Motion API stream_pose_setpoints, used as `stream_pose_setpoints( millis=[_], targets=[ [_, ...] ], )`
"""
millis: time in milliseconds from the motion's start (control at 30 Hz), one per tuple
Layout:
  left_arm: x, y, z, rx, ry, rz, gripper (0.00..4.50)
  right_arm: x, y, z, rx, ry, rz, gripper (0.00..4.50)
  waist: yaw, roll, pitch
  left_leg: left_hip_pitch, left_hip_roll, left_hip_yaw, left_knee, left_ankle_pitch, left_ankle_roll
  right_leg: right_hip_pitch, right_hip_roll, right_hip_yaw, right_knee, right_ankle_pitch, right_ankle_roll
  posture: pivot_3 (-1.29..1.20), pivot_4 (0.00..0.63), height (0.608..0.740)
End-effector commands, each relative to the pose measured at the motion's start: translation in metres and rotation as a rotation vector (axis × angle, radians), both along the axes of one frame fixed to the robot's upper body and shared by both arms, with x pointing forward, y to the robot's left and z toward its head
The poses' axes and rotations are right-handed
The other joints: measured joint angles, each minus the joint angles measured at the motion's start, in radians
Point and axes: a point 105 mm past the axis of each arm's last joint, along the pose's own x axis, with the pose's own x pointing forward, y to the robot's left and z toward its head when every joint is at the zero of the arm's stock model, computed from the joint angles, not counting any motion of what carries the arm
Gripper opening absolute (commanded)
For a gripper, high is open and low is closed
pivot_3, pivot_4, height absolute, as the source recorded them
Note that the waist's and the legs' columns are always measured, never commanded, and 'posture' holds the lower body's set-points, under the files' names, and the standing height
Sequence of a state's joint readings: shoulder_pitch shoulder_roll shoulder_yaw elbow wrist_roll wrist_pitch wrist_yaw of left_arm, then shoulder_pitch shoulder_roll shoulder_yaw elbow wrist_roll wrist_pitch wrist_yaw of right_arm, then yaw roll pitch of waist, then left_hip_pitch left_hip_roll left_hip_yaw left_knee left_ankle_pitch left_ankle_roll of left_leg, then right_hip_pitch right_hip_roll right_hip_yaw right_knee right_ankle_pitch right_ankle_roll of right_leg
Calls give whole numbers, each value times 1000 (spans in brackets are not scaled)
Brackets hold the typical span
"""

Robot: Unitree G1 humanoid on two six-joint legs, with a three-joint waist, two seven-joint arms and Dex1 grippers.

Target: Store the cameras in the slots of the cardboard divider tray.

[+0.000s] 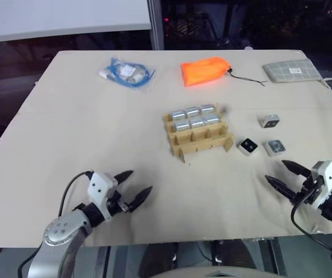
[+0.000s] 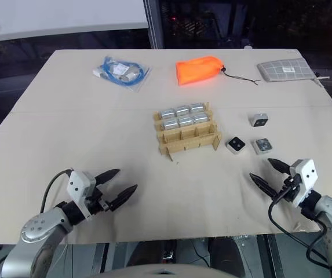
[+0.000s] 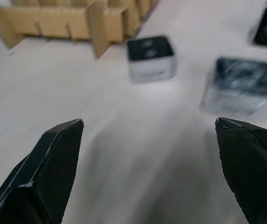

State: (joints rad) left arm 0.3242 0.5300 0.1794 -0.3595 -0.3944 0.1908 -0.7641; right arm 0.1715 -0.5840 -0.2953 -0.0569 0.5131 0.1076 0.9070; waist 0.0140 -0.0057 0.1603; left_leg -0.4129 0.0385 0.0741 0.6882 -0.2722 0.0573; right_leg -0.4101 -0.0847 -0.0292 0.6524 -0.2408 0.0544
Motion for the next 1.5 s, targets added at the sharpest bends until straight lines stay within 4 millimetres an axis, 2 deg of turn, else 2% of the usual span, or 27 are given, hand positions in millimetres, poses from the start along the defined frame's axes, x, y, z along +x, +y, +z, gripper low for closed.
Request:
stream_pose_setpoints(
  millis=[33, 233, 400, 433, 567, 733, 967, 1300, 1400, 1500],
  targets=[
    [5, 1, 21, 22, -66, -46, 4413, 4, -11, 8, -7, -34, -59, 4500, 0, 0, 0, 0, 0, 0, 0, 0, 0, 0, 0, 0, 0, 0, 0, 0, 150, 740],
    [9, 4, 50, 20, -94, -161, 4413, 12, 1, 21, 24, -65, -35, 4500, -3, 0, 0, 0, 0, 1, 0, 0, 0, 0, 0, 1, 0, 0, 0, 0, 150, 740],
    [9, 6, 78, 26, -109, -268, 4413, 22, 29, 34, 66, -92, 7, 4500, -3, 0, 0, 0, 0, 0, 0, 0, 0, 0, 1, 0, 0, 1, 2, 0, 150, 740],
    [9, 7, 82, 37, -110, -286, 4413, 25, 29, 34, 61, -92, -11, 4500, -3, 0, 0, 0, 1, 0, 0, 0, 0, 0, 1, 0, 1, 1, 2, 0, 150, 740],
    [2, 2, 107, 68, -98, -392, 4413, 41, 8, 28, 19, -91, -165, 4500, 0, 0, 1, -1, 0, 0, 0, 0, 0, -1, 0, 0, 0, 1, 2, 0, 150, 740],
    [-4, 2, 129, 116, -66, -462, 4413, 52, -1, 28, 3, -105, -249, 4500, -3, 0, 1, -1, 0, 0, 0, 3, -5, -1, 1, 0, -1, 1, 2, 0, 150, 740],
    [-5, -2, 142, 142, -74, -491, 4413, 61, -8, 18, 1, -45, -335, 4500, -5, 1, 2, 0, 0, 1, -2, 4, -6, -1, 3, 1, 0, 1, 3, 0, 150, 740],
    [-7, -9, 143, 144, -63, -510, 4413, 67, -6, 10, 8, 3, -360, 4500, -6, 1, 2, -1, 0, 1, -2, 4, -6, -1, 3, 1, 0, 1, 3, 0, 150, 740],
    [-8, -8, 143, 146, -58, -510, 4500, 66, -5, 9, 2, 5, -356, 3751, -6, 1, 2, -1, 0, 1, -2, 4, -6, -1, 3, 2, 0, 1, 3, 0, 150, 740],
    [-9, -7, 142, 148, -53, -510, 4500, 65, -6, 9, -3, 2, -359, 2419, -6, 1, 2, -1, 0, 1, -2, 4, -6, -2, 3, 2, 0, 1, 3, 0, 150, 740]
  ],
)
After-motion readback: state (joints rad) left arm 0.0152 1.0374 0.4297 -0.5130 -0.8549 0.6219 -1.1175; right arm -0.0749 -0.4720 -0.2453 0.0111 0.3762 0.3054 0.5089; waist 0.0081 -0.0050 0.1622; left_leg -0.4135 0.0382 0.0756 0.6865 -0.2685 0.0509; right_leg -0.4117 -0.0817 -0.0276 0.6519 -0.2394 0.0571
